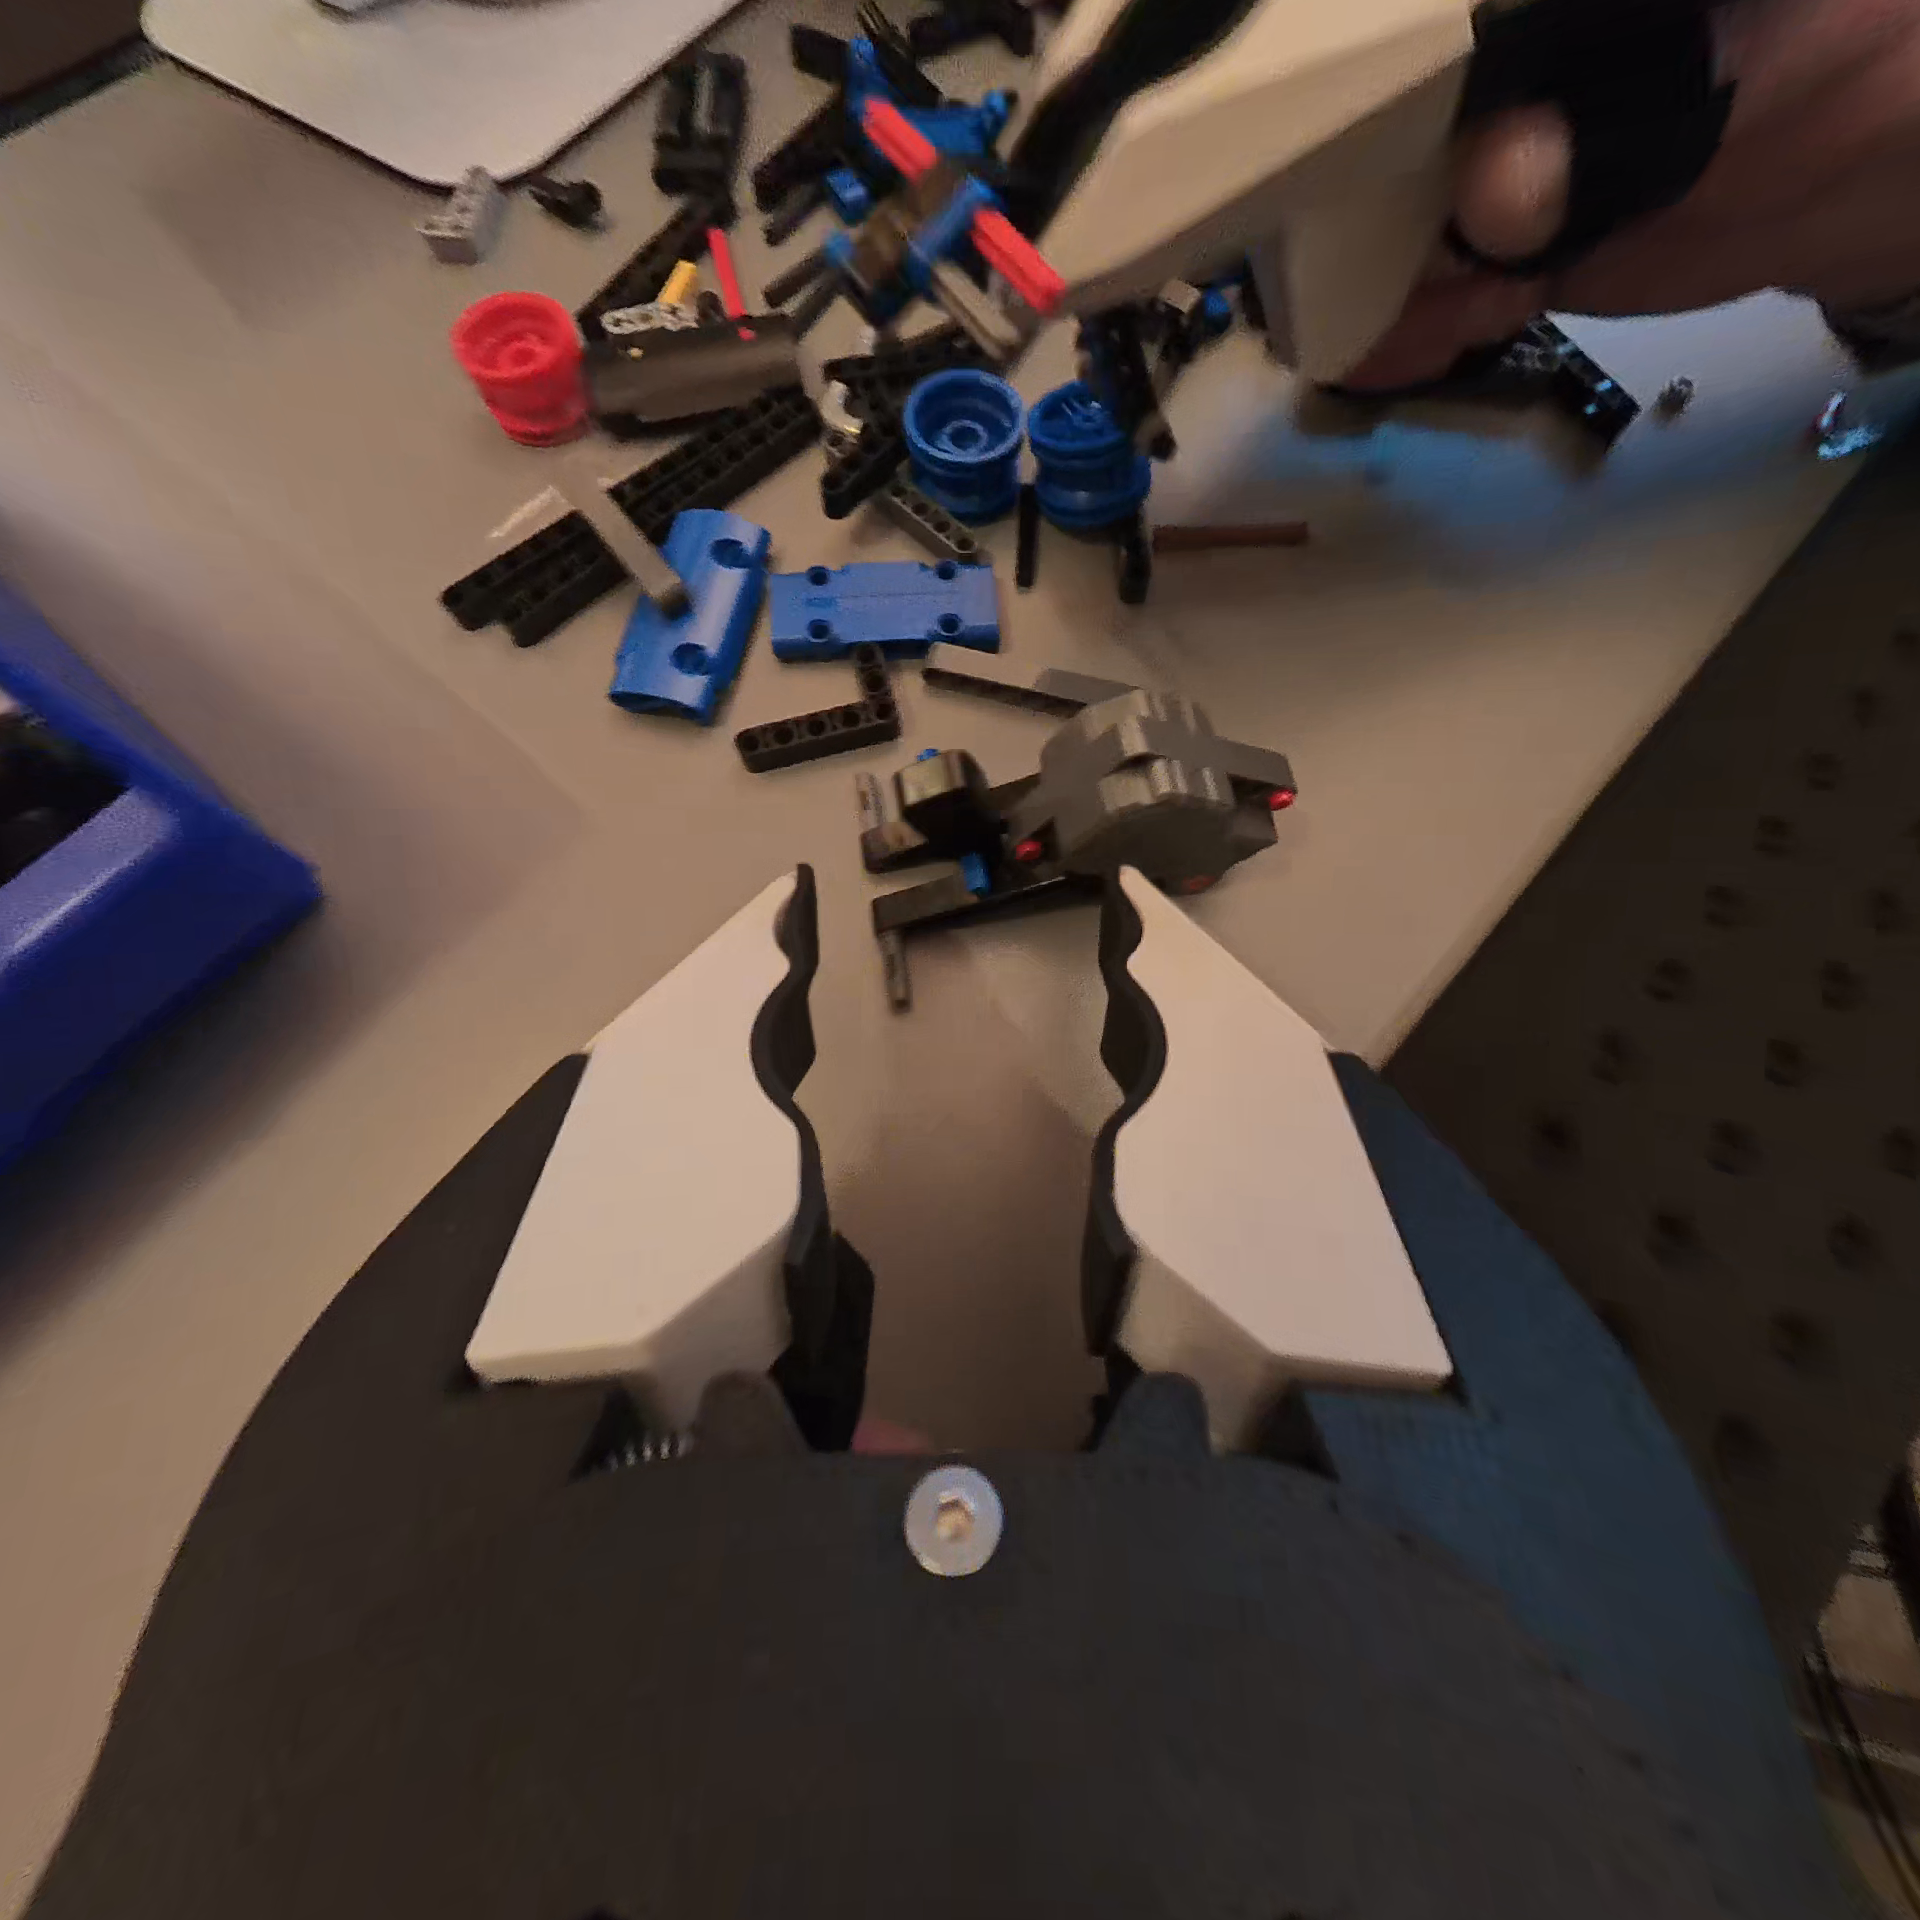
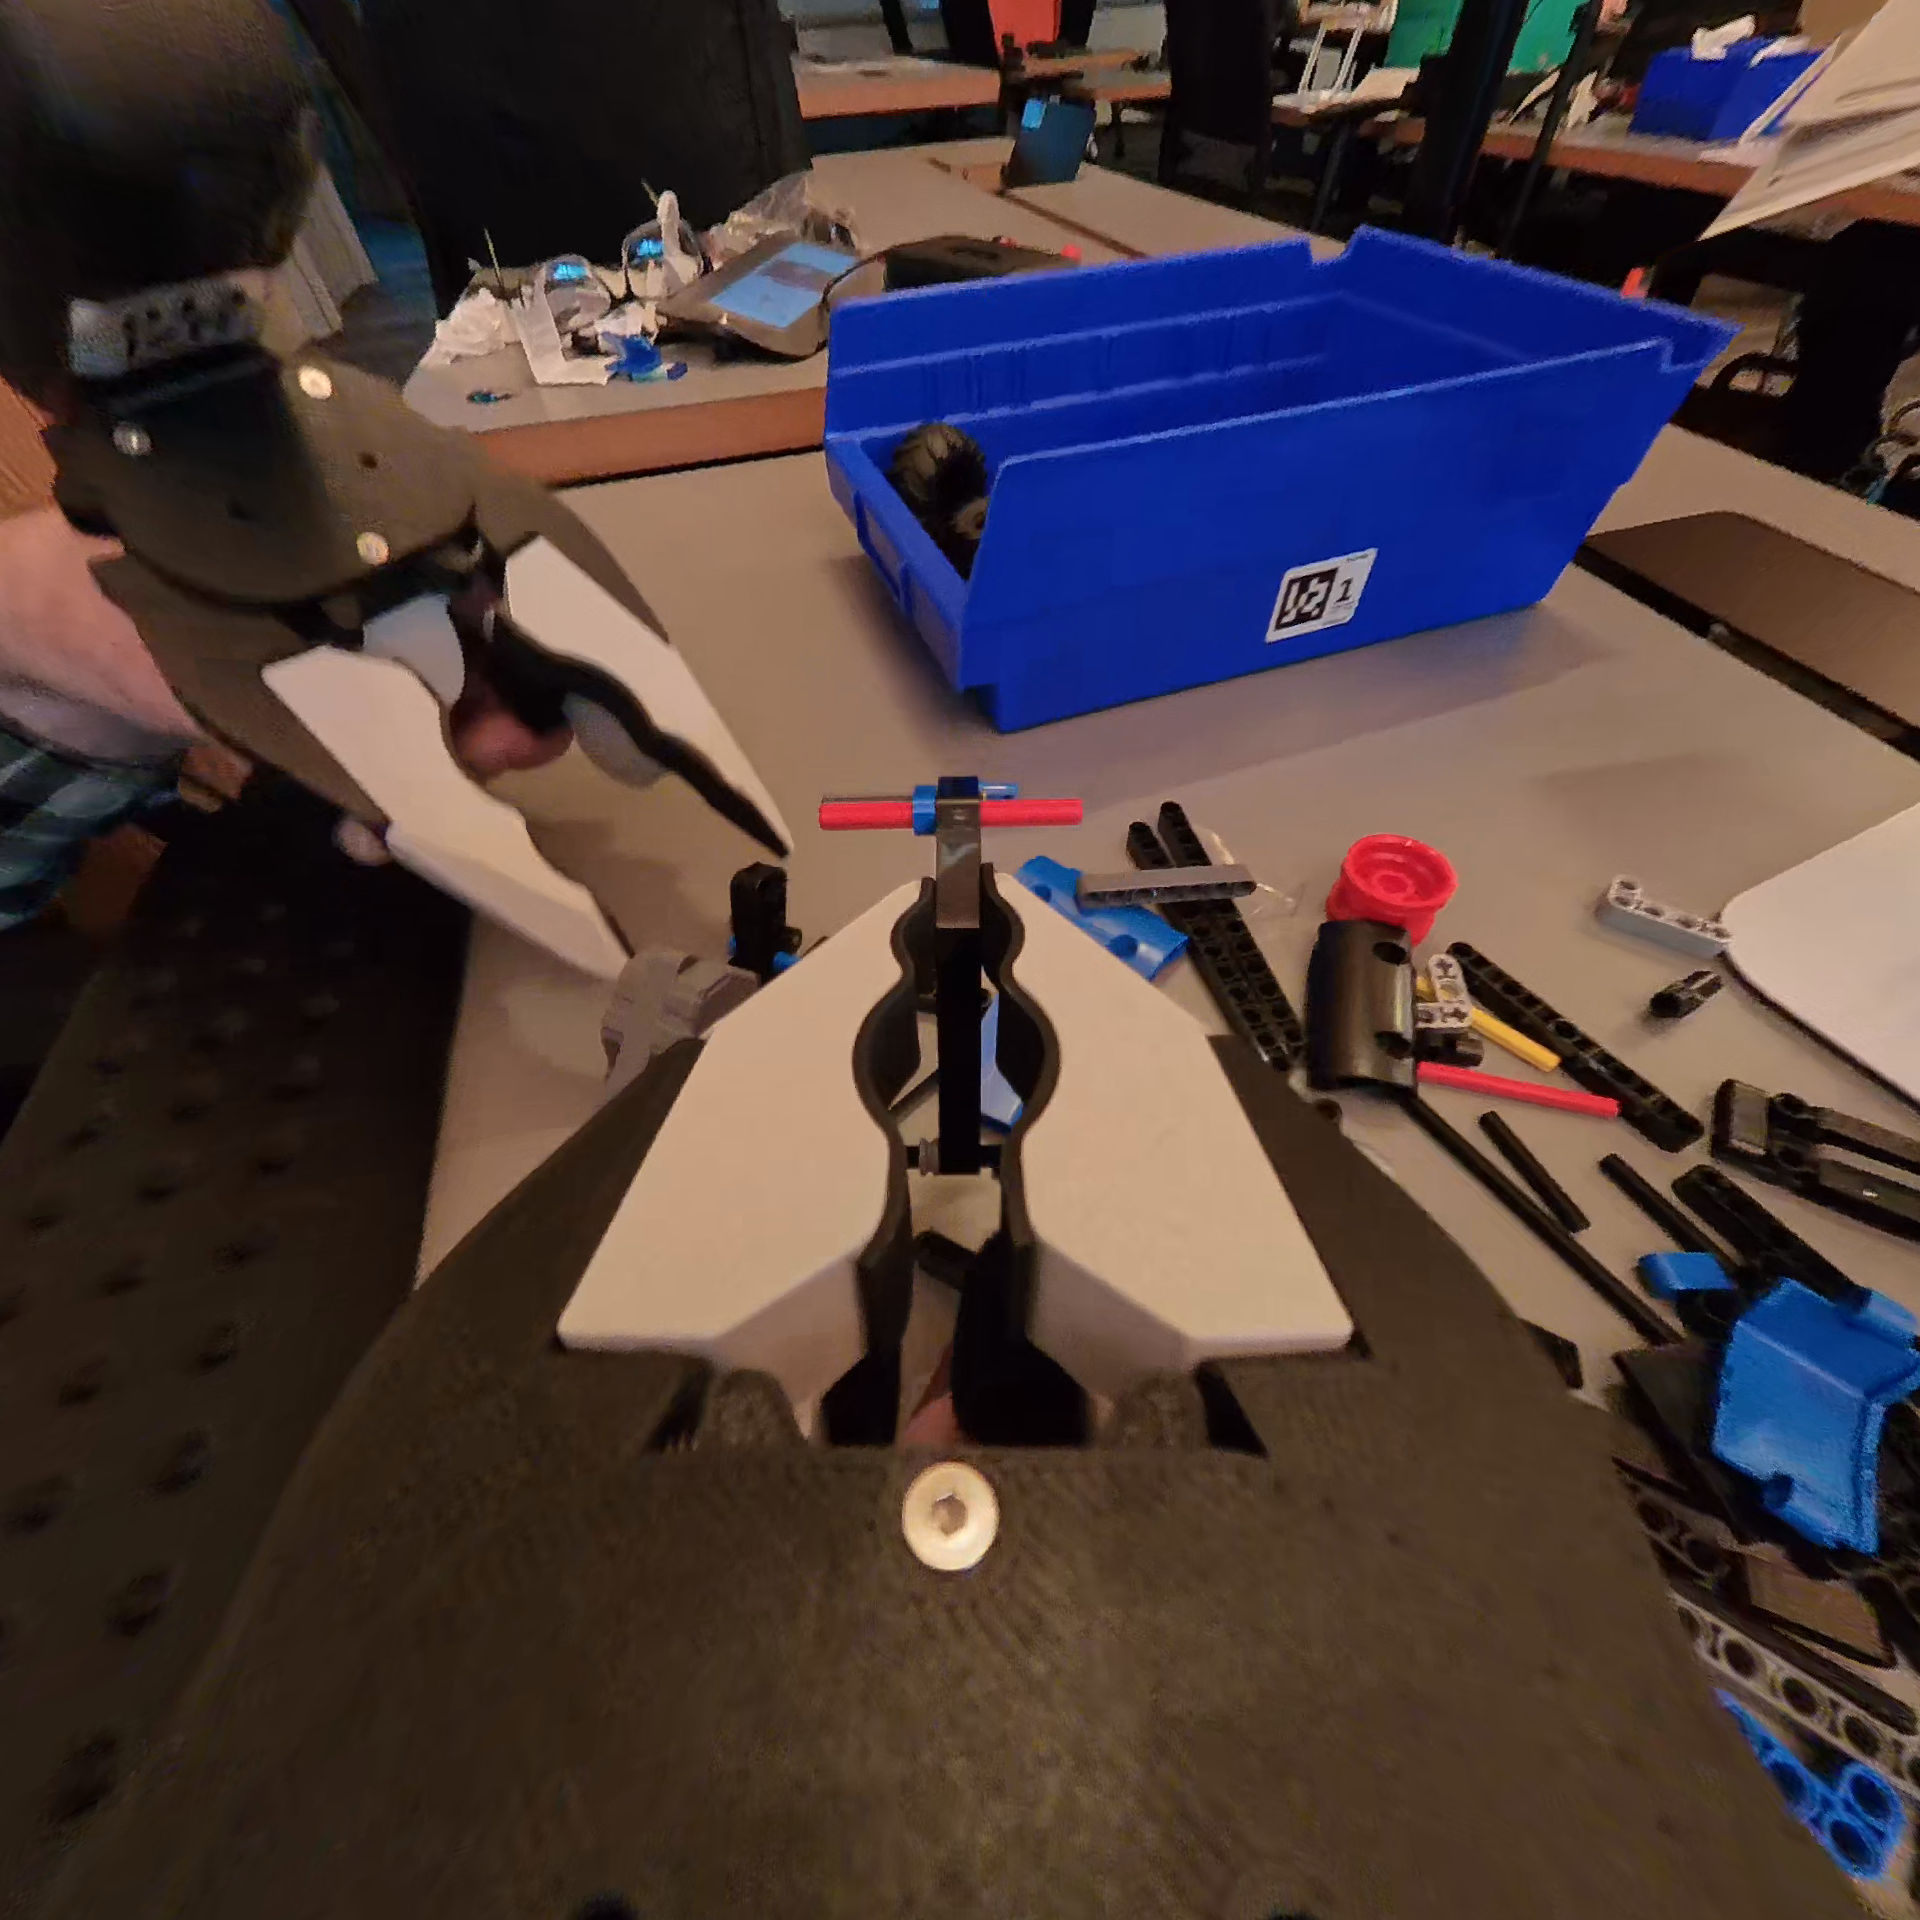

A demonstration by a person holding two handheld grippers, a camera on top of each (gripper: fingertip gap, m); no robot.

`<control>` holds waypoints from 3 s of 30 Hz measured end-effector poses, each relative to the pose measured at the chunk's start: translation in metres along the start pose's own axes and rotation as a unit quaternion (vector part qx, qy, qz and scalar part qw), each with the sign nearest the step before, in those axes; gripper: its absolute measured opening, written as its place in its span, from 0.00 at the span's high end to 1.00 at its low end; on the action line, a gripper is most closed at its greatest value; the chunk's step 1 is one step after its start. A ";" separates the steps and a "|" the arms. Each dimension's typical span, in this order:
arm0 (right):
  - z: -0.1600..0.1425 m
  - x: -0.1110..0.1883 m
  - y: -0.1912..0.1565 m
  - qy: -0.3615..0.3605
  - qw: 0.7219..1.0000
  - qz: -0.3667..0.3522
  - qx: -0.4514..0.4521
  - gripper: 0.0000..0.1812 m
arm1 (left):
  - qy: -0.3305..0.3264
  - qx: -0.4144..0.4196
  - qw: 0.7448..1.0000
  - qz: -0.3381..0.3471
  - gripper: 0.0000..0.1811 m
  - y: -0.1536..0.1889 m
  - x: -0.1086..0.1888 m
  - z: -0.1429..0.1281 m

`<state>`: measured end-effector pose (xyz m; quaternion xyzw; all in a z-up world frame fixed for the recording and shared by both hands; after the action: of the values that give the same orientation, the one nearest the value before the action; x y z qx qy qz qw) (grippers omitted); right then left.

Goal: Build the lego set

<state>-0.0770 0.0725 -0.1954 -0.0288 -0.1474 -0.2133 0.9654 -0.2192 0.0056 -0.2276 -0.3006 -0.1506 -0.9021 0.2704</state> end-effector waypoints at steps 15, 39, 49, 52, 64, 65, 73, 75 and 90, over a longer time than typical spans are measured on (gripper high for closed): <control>-0.015 -0.015 -0.012 -0.055 0.998 0.007 0.025 0.97 | 0.011 -0.042 0.999 -0.010 0.85 -0.003 -0.008 0.003; -0.019 -0.015 -0.011 -0.060 0.998 0.012 0.030 0.97 | -0.019 -0.038 0.999 0.017 0.96 -0.001 -0.019 0.007; -0.016 -0.012 -0.008 -0.053 0.998 0.009 0.026 0.97 | -0.012 -0.052 0.998 -0.037 0.67 0.004 -0.022 0.009; -0.015 -0.011 -0.007 -0.052 0.998 0.006 0.026 0.97 | -0.018 -0.059 0.998 -0.029 0.67 0.009 -0.029 0.013; -0.013 -0.007 0.001 -0.047 0.999 -0.001 0.022 0.97 | -0.018 -0.079 0.997 -0.020 0.75 0.007 -0.033 0.011; -0.013 -0.007 0.001 -0.047 0.999 -0.001 0.022 0.97 | -0.021 -0.081 0.996 -0.016 0.77 0.005 -0.033 0.009; -0.013 -0.008 0.001 -0.047 0.999 -0.001 0.022 0.97 | -0.028 -0.096 0.995 -0.025 0.81 0.006 -0.039 0.003; -0.013 -0.008 0.001 -0.047 0.999 -0.001 0.022 0.97 | -0.027 -0.096 0.995 -0.022 0.81 0.005 -0.039 0.002; -0.015 -0.007 0.001 -0.053 0.998 0.001 0.023 0.97 | -0.022 -0.093 0.995 -0.016 0.83 0.000 -0.037 0.000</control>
<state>-0.0781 0.0743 -0.2115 -0.0178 -0.2036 -0.2068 0.9568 -0.1943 0.0201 -0.2511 -0.3421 -0.0766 -0.9095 0.2235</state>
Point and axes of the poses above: each gripper's, where its closed fingertips meet, x back along the fingers, z out of its top, y = z × x across the jaws, the point moved 6 cm from there along x, back along the fingers, and after that the axes turned 10 degrees about -z, right-handed, at the moved point
